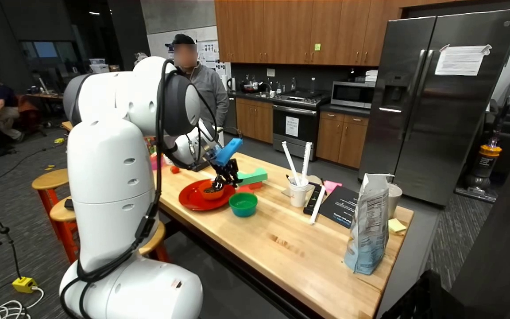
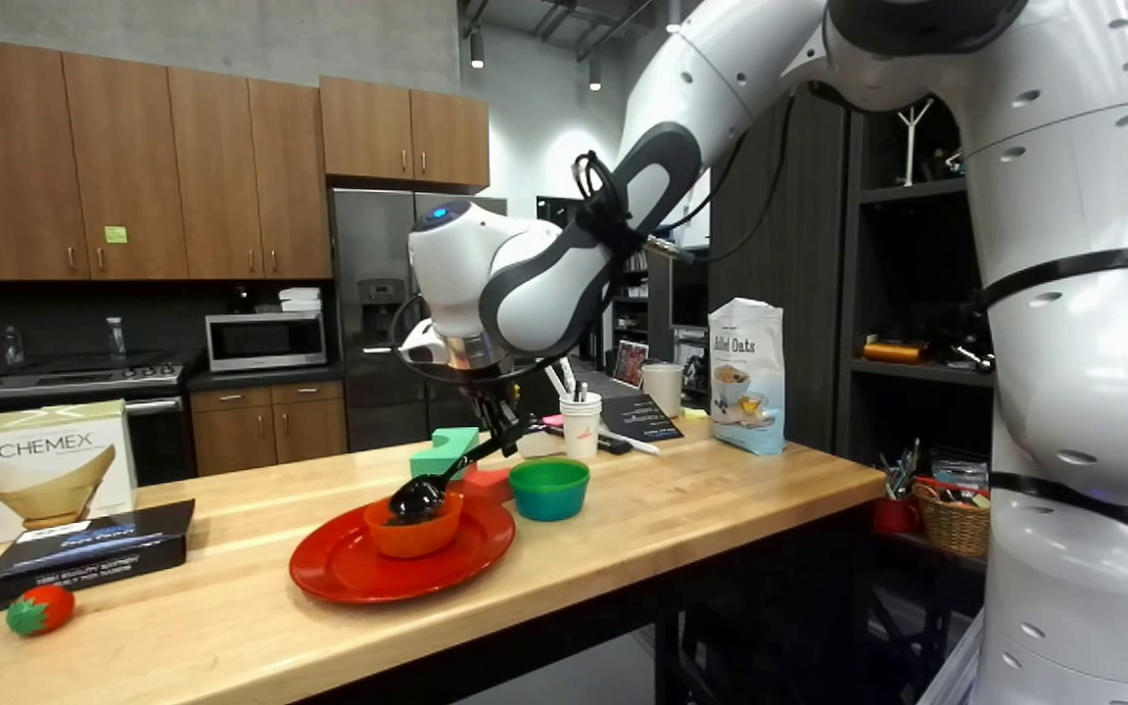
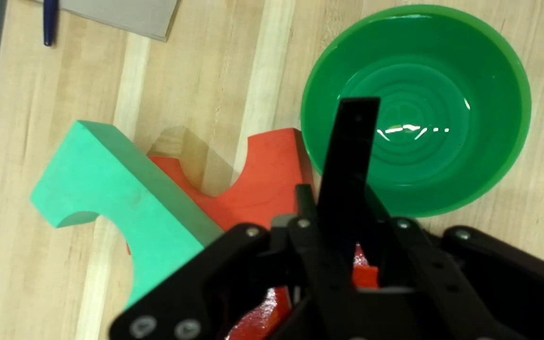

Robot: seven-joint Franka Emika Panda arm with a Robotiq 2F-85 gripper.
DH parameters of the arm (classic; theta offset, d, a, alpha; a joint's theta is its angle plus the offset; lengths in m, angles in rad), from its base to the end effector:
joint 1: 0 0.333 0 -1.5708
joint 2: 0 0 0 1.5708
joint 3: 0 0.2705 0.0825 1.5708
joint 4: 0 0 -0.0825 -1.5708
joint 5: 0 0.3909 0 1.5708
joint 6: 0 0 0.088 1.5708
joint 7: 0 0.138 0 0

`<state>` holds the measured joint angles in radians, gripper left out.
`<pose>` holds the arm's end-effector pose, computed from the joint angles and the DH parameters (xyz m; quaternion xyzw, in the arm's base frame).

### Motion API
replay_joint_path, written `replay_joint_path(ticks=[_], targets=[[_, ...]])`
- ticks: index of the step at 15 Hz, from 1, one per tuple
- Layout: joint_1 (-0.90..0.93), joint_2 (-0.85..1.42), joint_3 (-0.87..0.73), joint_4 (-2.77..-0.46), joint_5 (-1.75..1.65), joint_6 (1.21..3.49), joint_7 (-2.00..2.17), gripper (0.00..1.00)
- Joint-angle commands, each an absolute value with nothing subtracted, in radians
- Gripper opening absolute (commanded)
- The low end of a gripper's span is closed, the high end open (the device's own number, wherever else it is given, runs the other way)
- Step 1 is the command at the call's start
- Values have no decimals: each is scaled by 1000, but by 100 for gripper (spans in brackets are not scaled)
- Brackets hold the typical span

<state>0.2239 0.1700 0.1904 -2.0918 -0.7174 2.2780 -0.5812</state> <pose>0.5422 0.2045 0.2734 0.7197 0.6461 -0.0090 0.2542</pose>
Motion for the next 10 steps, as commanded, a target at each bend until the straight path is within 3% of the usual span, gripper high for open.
replay_joint_path(ticks=[1, 10], targets=[[239, 183, 194, -2062, -814, 2224, -505, 6], [249, 204, 223, -2026, -834, 2187, -505, 6]])
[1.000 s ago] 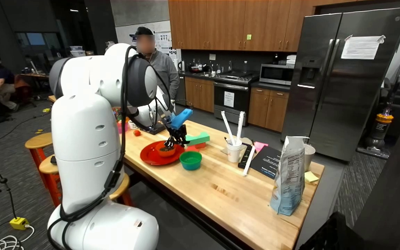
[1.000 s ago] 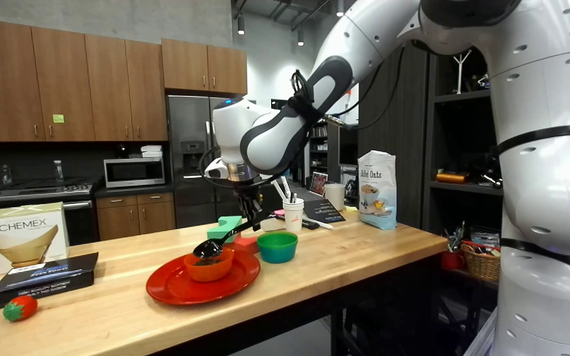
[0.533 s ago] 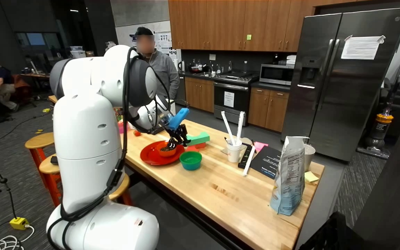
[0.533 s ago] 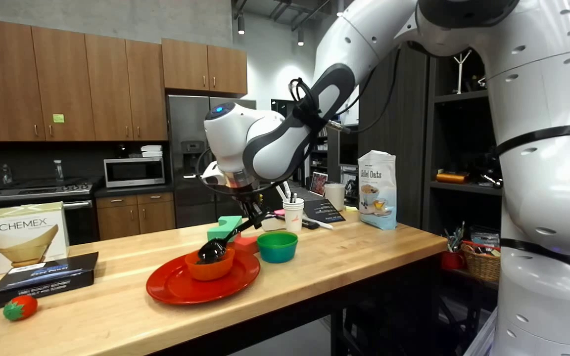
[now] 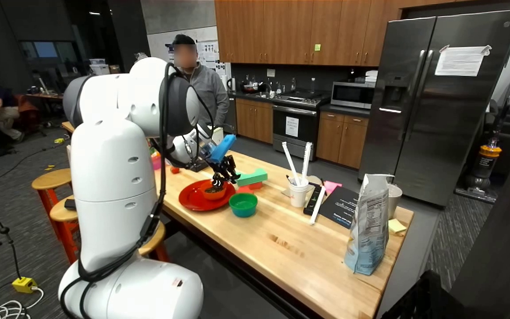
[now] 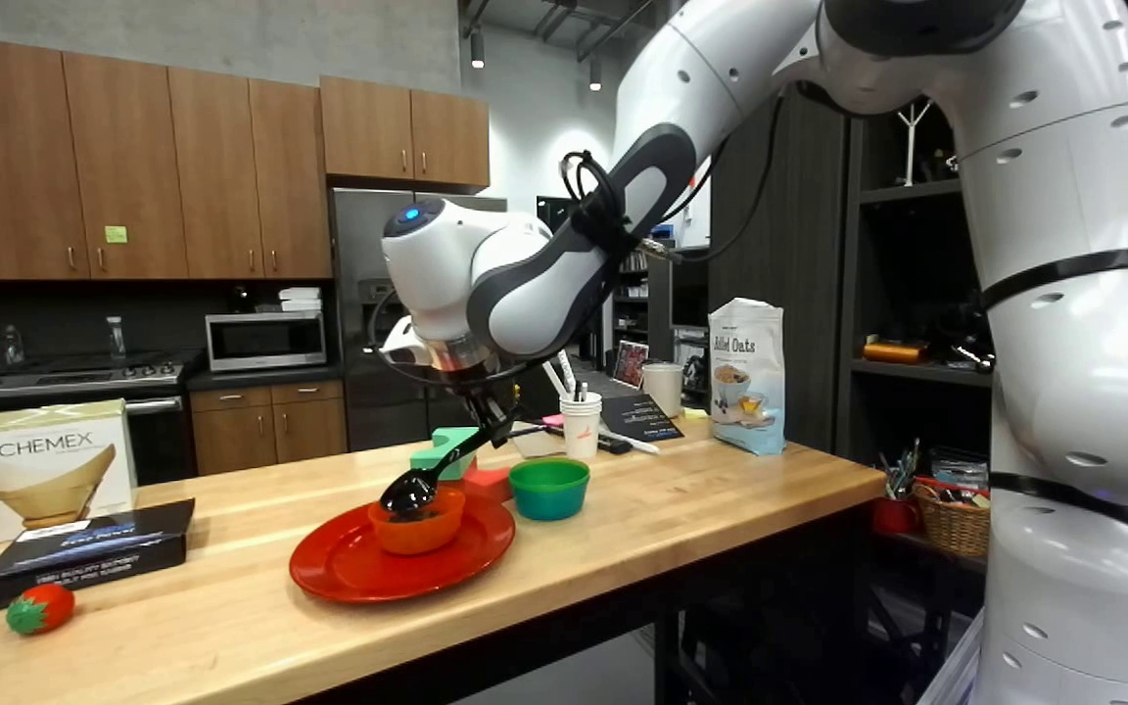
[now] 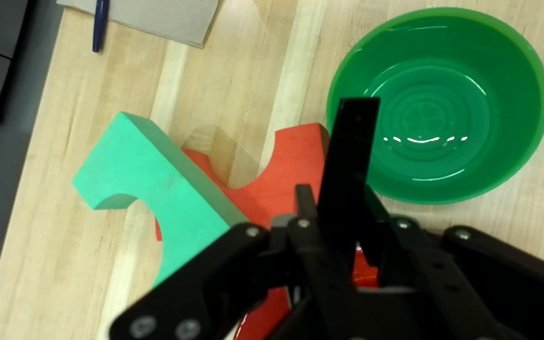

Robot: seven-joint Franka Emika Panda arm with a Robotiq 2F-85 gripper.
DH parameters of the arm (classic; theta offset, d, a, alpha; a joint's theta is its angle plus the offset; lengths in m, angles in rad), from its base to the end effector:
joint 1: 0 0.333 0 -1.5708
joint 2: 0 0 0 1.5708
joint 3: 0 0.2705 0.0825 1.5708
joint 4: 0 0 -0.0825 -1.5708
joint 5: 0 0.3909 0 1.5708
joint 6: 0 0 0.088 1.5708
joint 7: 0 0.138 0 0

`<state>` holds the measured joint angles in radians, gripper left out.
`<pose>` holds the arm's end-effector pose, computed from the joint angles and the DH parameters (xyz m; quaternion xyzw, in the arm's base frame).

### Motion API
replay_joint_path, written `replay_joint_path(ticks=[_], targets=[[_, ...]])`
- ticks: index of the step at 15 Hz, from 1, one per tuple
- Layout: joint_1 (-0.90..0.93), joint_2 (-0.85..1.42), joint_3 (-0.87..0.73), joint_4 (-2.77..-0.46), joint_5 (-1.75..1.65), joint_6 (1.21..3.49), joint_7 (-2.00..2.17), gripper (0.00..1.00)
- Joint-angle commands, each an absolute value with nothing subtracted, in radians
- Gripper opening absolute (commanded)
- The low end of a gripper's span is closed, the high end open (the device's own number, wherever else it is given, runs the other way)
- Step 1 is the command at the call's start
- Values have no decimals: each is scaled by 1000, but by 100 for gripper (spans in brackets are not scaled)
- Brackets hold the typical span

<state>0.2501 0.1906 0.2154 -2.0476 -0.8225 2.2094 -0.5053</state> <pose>0.5428 0.2247 0.2808 0.7043 0.6436 -0.0128 0.2992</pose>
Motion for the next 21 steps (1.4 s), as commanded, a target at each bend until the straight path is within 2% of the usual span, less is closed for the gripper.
replay_joint_path(ticks=[1, 10, 19, 21], targets=[[249, 207, 224, -2023, -832, 2180, -509, 6], [253, 270, 224, -1981, -834, 2056, -521, 6], [234, 363, 249, -1860, -579, 1882, -778, 6], [239, 392, 245, -1814, -518, 1804, -830, 13]])
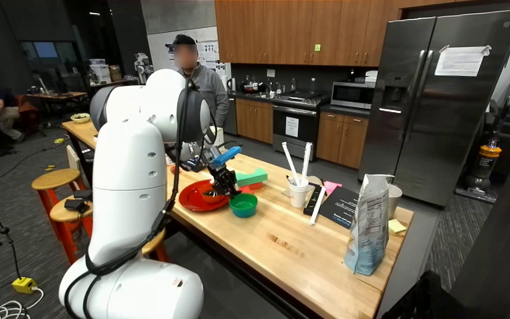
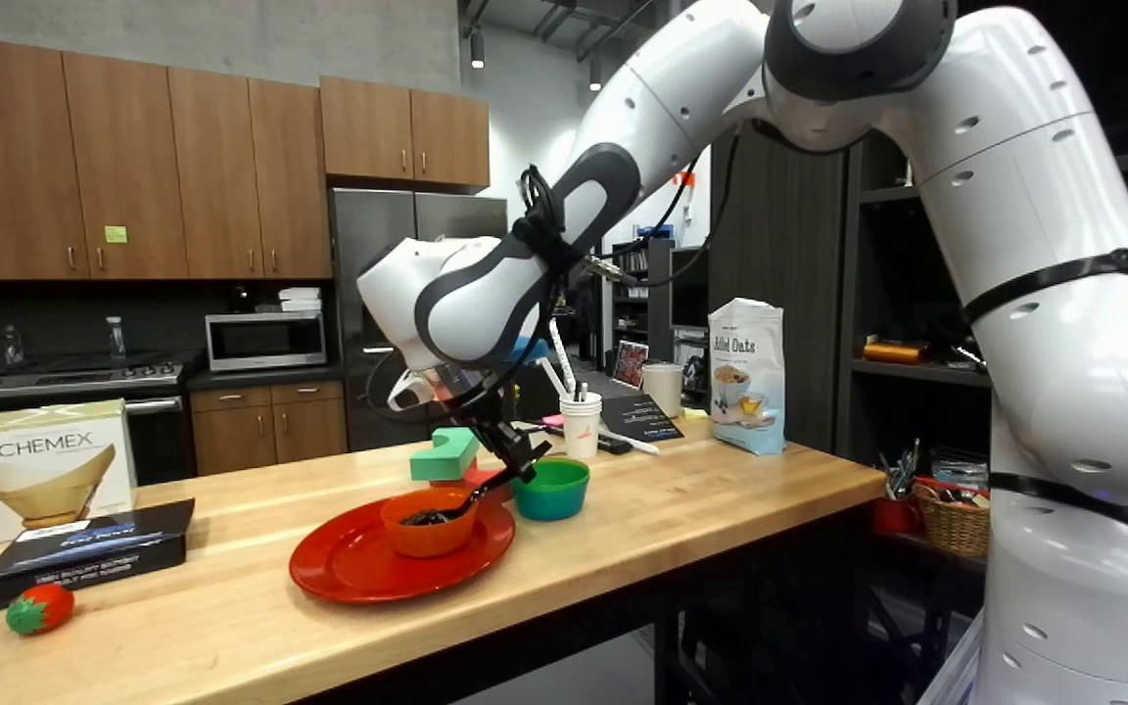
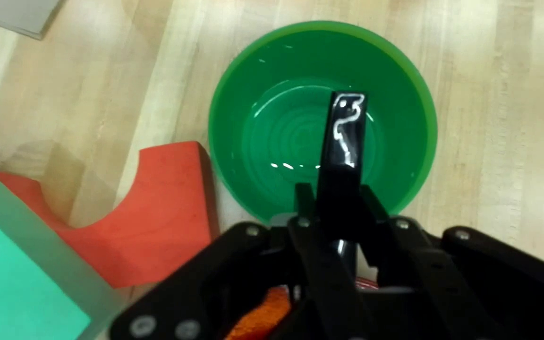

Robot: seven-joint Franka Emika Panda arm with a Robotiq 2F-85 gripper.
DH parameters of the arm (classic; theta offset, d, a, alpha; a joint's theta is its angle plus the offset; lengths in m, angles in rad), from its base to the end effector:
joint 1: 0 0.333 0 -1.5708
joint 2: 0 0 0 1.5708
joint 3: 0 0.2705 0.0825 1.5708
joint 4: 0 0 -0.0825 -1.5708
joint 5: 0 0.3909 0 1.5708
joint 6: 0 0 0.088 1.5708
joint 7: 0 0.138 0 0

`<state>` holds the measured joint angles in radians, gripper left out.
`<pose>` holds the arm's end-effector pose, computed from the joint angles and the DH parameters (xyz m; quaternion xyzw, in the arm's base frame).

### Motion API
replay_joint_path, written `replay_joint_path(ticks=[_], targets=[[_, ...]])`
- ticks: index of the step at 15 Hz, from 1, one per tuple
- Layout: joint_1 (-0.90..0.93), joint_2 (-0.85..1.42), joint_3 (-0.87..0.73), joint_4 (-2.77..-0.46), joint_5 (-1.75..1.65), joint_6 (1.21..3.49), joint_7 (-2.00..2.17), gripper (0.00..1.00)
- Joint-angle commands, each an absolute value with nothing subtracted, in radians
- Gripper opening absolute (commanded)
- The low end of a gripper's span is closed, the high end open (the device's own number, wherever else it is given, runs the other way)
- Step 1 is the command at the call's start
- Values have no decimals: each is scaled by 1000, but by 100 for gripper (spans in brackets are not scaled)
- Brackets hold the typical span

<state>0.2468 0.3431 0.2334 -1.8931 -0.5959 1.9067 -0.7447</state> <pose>0.5379 0.2156 0.2391 0.7004 0.6624 -0.1764 0.1987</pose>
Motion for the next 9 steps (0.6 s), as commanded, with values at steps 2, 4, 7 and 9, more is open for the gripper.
replay_joint_path(ticks=[2, 4, 7, 9], targets=[[246, 419, 238, -1771, -484, 1726, -858, 6], [249, 445, 234, -1730, -460, 1654, -869, 6], [242, 472, 231, -1686, -437, 1617, -873, 6], [242, 481, 226, -1664, -441, 1610, -861, 6]])
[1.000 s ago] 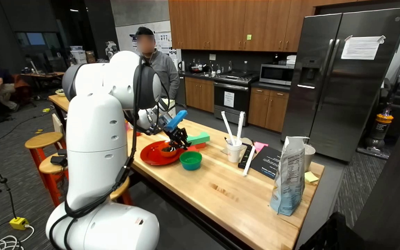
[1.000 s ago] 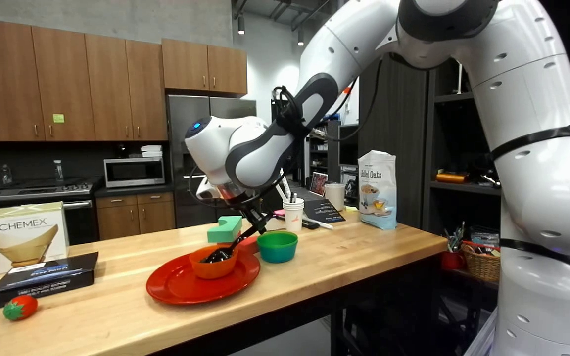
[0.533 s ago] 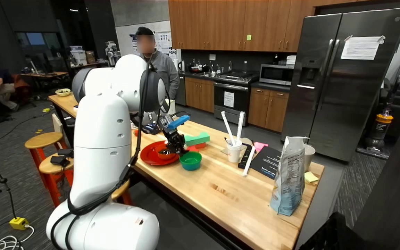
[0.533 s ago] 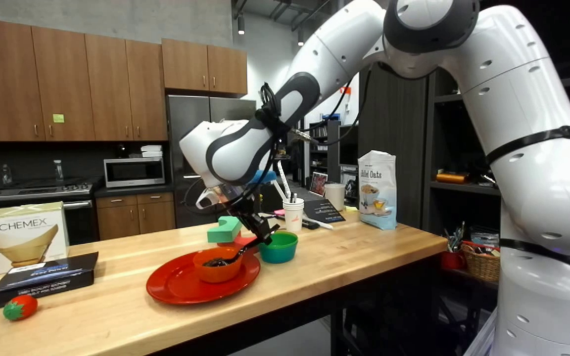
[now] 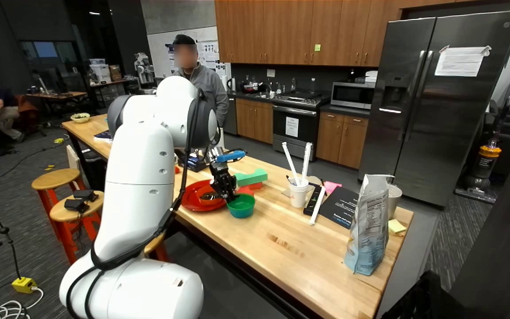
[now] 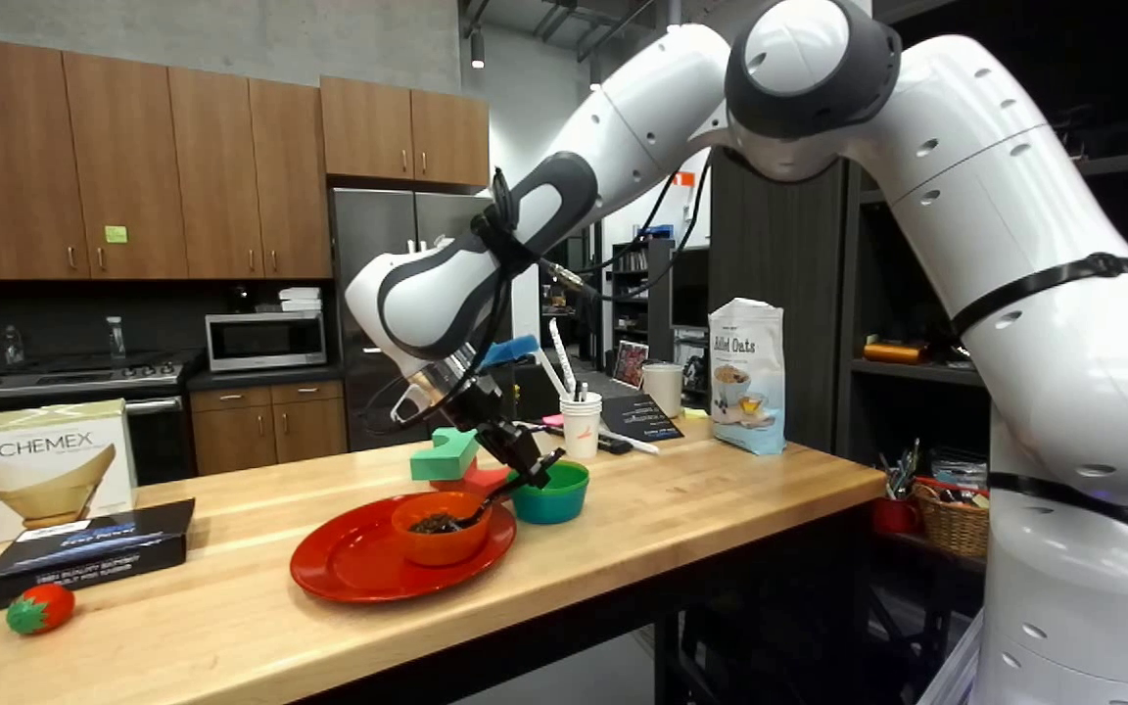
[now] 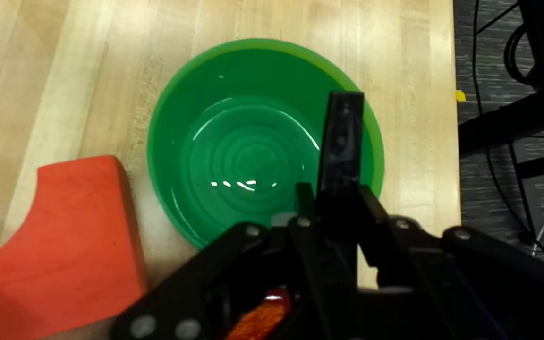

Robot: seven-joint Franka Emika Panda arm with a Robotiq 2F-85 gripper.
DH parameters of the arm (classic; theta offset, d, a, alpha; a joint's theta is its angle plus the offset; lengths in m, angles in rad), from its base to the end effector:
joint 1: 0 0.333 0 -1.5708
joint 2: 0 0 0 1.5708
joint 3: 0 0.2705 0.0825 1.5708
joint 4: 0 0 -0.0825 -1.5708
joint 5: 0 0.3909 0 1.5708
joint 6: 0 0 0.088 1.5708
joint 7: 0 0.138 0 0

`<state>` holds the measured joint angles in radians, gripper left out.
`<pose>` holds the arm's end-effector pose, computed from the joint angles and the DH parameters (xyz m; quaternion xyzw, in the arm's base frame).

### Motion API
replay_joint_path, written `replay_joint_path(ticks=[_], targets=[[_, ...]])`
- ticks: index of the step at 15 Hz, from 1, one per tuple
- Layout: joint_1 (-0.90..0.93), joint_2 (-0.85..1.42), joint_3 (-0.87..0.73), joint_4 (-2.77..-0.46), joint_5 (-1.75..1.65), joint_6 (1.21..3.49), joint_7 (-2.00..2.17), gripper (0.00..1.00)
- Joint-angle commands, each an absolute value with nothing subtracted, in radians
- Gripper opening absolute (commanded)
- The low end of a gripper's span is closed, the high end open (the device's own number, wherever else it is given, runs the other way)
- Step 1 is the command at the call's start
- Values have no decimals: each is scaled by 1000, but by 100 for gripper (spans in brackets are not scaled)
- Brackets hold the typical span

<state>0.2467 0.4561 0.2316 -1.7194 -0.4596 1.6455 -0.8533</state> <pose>0.5391 0.2102 0.2335 0.7012 0.6479 -0.2741 0.1153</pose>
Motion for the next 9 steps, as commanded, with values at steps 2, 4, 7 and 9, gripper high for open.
replay_joint_path(ticks=[2, 4, 7, 9], targets=[[238, 483, 222, -1653, -443, 1629, -850, 6], [236, 479, 219, -1647, -445, 1634, -844, 6], [230, 464, 216, -1641, -443, 1634, -839, 6], [227, 458, 214, -1637, -440, 1634, -834, 6]])
